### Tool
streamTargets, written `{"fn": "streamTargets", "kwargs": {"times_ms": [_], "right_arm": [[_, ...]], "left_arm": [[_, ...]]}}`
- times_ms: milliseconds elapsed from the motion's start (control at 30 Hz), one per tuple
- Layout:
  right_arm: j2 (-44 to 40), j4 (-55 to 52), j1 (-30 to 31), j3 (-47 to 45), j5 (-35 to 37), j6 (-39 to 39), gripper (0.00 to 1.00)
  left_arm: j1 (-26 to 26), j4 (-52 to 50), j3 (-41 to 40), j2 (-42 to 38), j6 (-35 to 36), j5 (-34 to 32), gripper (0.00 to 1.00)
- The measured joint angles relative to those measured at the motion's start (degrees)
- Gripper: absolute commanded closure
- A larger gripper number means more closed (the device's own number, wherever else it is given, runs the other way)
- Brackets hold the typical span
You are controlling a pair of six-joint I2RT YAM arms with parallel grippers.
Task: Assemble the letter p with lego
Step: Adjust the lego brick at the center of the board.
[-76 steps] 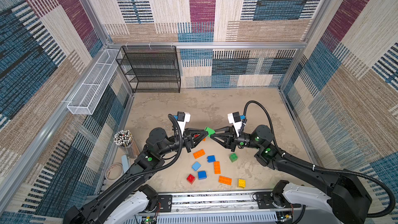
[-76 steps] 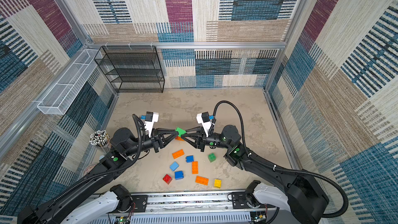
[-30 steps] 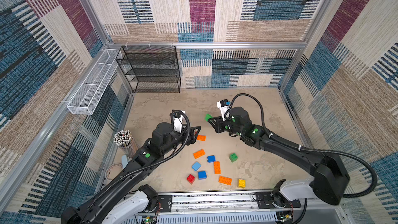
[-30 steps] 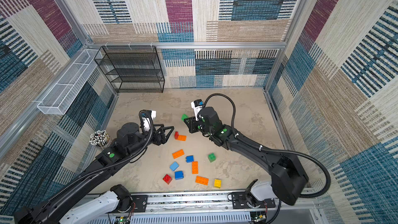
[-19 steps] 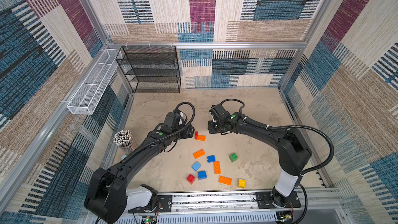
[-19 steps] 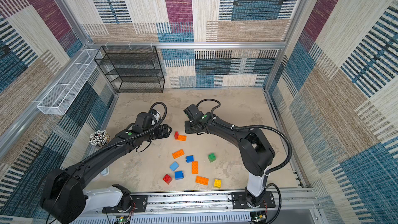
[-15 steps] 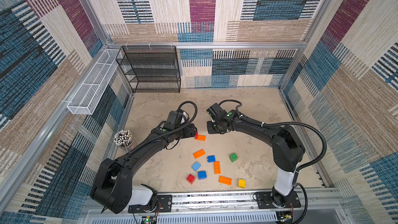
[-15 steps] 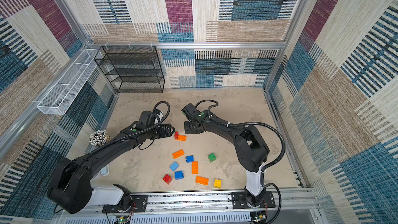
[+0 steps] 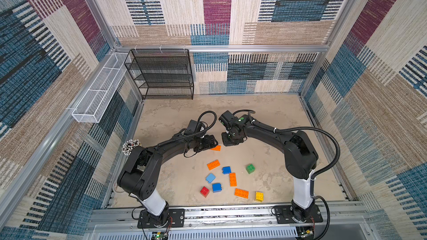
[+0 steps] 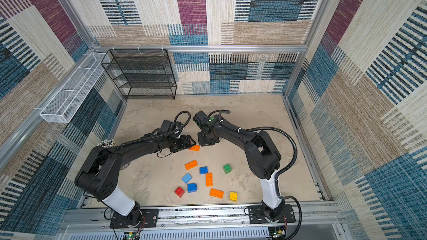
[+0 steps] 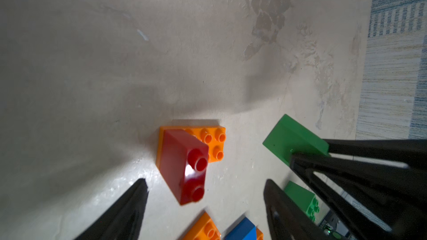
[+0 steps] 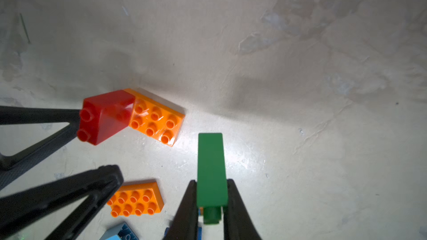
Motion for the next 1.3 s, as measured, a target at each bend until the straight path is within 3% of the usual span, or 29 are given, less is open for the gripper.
{"fn": "streamTargets", "kwargs": {"times_ms": [600, 833, 1033, 1300], "right_arm": [[4.07, -5.51, -0.37, 5.77, 0.04, -4.33, 1.00], [8.61, -9.73, -0.35, 12.79, 0.04, -7.30, 1.00], [13.55, -14.58, -0.35, 20.72, 0.02, -9.42, 1.00], [15.21, -16.96, -0.37, 23.52, -1.44, -10.69, 1.00]], "left_arm": [[-3.93, 4.09, -3.19, -1.18, -2.69, -0.13, 0.47], [-3.52, 5.25, -9.44, -10.58, -3.58, -5.90, 0.45], [-1.68, 6.45, -13.55, -15.80, -4.68, -11.08, 0.38], [0.57, 9.53, -11.74, -11.69, -5.49, -11.10, 0.31]]}}
